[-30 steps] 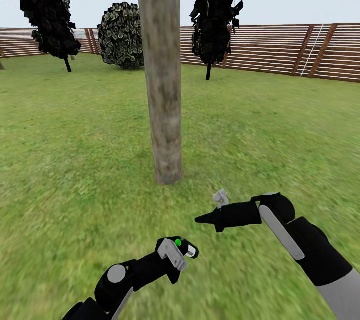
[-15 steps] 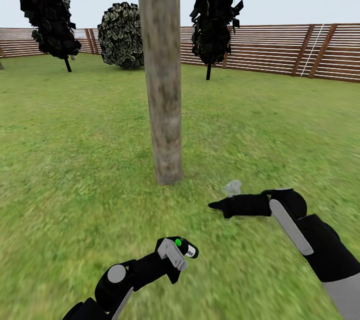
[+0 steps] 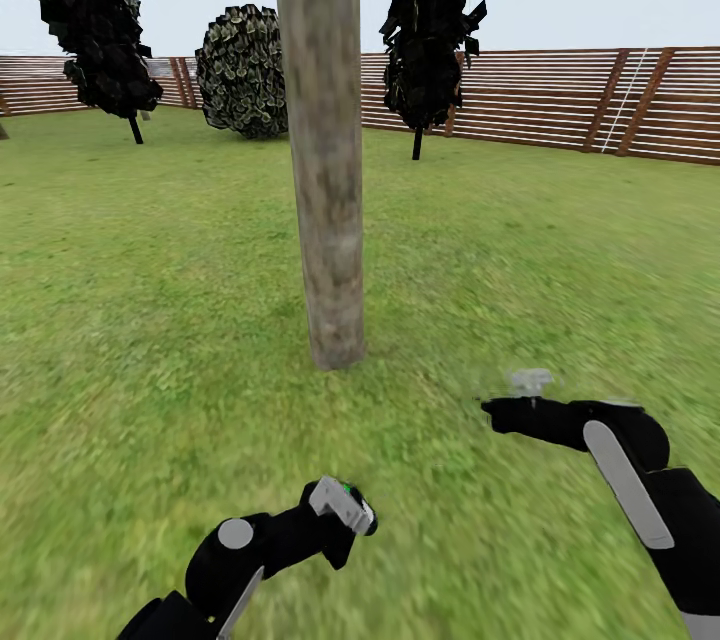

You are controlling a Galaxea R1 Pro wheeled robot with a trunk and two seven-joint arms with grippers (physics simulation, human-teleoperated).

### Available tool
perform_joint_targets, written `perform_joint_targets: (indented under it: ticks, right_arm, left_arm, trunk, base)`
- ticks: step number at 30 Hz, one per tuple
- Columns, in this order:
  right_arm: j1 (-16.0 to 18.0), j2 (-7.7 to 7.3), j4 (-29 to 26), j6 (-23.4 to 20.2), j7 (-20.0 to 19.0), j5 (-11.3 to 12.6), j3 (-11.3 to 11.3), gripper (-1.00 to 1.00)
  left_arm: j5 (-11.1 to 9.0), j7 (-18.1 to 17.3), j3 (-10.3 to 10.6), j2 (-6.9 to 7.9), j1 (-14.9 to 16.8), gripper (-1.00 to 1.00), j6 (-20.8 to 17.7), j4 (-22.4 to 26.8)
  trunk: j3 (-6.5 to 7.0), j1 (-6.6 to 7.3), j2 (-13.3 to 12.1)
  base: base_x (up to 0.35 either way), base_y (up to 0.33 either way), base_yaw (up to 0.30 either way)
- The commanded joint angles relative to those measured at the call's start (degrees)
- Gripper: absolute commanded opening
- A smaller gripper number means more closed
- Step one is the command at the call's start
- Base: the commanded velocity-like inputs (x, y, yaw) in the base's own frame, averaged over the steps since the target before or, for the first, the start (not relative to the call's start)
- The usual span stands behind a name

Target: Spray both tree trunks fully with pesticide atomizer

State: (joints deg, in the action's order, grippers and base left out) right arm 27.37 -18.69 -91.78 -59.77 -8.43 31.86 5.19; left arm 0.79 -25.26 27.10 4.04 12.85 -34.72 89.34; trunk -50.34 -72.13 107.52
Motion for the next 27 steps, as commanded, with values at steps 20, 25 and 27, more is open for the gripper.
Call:
perform_joint_targets:
  ticks: [20,25,27]
  right_arm:
    - [-2.3,-1.53,-0.2,11.3,15.8,-1.5,-7.9,-1.0]
    - [-2.2,-1.3,-0.2,11.6,20.5,-1.5,-7.6,-1.0]
    - [-2.2,-1.24,-0.2,11.7,22.2,-1.5,-7.3,-1.0]
  left_arm:
    - [0.2,19.4,-8.5,-8.74,13.4,-1.0,-25.3,2.0]
    - [0.2,19.8,-9.0,-8.79,13.6,-1.0,-25.3,2.0]
    - [0.2,19.9,-9.0,-8.79,13.6,-1.0,-25.3,2.0]
  trunk:
    - [-0.05,0.01,0.0]
    - [-0.05,0.01,0.0]
    - [-0.05,0.01,0.0]
  base:
    - [0.0,0.0,0.0]
    - [0.0,0.0,0.0]
    - [0.0,0.0,0.0]
